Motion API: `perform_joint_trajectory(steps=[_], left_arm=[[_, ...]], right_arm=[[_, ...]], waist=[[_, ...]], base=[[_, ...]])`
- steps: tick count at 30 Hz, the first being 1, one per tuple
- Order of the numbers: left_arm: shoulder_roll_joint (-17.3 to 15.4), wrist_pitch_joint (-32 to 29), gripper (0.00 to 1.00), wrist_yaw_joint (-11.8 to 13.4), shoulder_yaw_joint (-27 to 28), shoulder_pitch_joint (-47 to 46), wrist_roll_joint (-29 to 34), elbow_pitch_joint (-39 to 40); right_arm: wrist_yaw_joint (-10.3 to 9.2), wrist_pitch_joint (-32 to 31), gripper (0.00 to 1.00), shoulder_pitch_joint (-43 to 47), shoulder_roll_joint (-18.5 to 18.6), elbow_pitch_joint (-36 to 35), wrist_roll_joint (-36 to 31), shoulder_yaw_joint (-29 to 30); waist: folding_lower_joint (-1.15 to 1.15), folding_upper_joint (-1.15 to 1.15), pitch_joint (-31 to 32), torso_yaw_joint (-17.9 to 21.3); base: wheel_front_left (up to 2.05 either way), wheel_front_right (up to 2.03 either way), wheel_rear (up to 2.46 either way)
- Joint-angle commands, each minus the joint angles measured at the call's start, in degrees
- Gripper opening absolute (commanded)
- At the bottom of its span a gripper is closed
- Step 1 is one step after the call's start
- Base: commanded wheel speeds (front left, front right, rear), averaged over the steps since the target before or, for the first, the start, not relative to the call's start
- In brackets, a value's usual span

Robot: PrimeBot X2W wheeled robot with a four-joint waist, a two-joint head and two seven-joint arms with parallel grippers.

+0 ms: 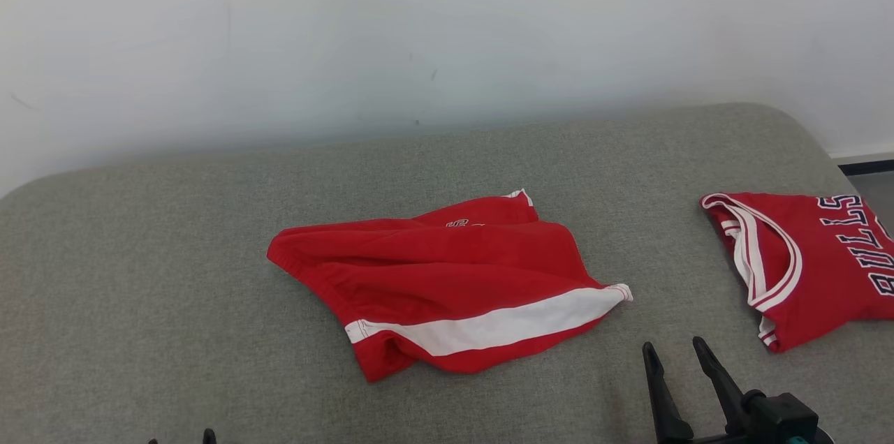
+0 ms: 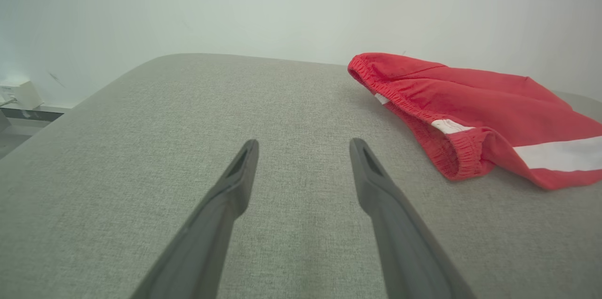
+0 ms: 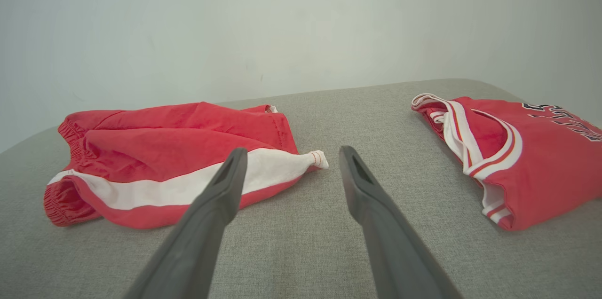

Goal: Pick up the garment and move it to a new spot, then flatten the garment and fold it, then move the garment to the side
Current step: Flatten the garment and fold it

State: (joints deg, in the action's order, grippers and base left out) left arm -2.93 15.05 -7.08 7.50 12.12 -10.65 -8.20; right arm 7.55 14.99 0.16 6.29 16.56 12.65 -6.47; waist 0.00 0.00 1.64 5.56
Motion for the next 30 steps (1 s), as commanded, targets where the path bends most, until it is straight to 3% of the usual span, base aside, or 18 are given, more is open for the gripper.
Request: perform_joint_trajectory(steps=[1, 8, 15, 19, 30], left_arm=[[0.07, 0.16, 1.0, -0.22, -0.32, -1.48, -0.34, -0.4], [-0.44, -1.11, 1.0, -0.32, -7.48, -9.76, -4.8, -10.49], [-2.38, -8.88, 1.0, -0.36, -14.05, -20.89, -13.81, -17.26], [-3.4, -13.05, 1.0, -0.36, -15.71, -24.79, -17.19, -19.44], [-4.61, -17.0, 1.0, -0.37, -18.25, -28.58, -21.87, -21.69]], right_arm=[[-0.16, 0.25, 1.0, -0.27, 0.11, -0.03, 0.07, 0.05], [-0.16, 0.25, 1.0, -1.63, -0.01, 0.27, -0.23, -0.94], [-0.16, 0.25, 1.0, -3.64, 0.16, 0.5, 0.25, -2.53], [-0.16, 0.25, 1.0, -4.79, 0.06, 0.53, 0.42, -3.18], [-0.16, 0.25, 1.0, -5.92, -0.32, 0.59, 0.43, -3.37]], waist=[[0.0, 0.0, -0.14, -0.06], [0.0, 0.0, -1.4, 0.71], [0.0, 0.0, -3.37, 2.7], [0.0, 0.0, -4.93, 4.09], [0.0, 0.0, -6.56, 5.99]], base=[[0.0, 0.0, 0.0], [0.0, 0.0, 0.0], [0.0, 0.0, 0.0], [0.0, 0.0, 0.0], [0.0, 0.0, 0.0]])
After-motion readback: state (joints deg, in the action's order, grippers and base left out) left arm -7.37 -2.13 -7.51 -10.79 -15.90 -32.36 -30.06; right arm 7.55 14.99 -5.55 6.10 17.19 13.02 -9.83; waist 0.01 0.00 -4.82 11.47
